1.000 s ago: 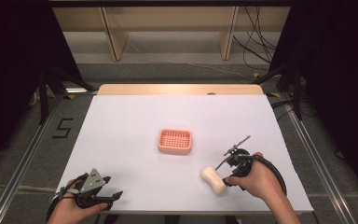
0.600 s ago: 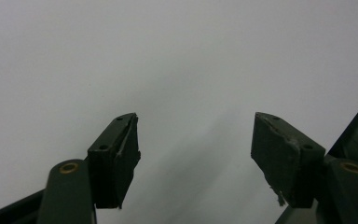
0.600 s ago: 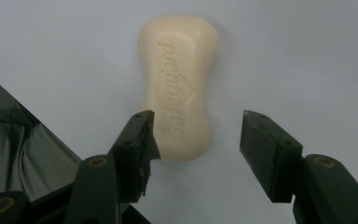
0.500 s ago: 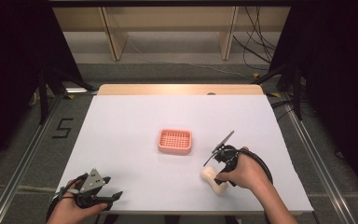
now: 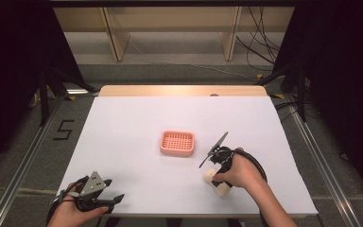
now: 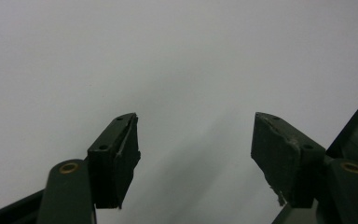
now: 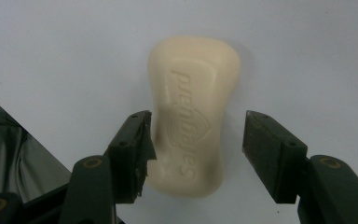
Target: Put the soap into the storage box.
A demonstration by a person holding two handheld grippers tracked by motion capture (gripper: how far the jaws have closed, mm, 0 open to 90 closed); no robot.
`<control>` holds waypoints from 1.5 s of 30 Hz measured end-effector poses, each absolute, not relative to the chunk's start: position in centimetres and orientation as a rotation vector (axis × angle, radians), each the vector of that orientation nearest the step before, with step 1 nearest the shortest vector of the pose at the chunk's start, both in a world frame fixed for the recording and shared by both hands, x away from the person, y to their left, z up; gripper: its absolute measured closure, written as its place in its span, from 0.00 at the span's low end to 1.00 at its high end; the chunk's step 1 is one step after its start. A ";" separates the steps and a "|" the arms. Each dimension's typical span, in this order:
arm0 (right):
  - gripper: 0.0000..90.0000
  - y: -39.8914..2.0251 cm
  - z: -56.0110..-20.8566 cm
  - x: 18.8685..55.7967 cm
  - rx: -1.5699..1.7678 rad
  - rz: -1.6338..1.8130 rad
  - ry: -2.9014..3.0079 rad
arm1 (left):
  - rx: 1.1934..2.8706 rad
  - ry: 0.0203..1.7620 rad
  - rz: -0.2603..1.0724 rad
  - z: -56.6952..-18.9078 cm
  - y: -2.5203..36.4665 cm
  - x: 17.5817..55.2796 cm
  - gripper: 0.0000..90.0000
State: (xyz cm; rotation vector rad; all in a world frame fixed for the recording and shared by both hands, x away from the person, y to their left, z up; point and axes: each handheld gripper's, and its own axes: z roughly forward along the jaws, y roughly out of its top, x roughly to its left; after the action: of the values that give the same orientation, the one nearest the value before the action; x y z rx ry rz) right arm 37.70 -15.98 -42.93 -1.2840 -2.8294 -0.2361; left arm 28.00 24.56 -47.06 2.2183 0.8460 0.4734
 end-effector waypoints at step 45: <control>0.55 -14.0 -45.4 38.4 -1.259 -0.062 -2.817 | 2.198 0.845 0.487 -46.8 24.8 27.7 0.35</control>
State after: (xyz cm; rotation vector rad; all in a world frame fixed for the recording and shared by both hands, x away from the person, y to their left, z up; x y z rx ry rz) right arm 38.39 -13.98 -45.39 -1.2595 -2.8167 -0.0618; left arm 27.67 24.76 -46.75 2.1976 0.8446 0.4868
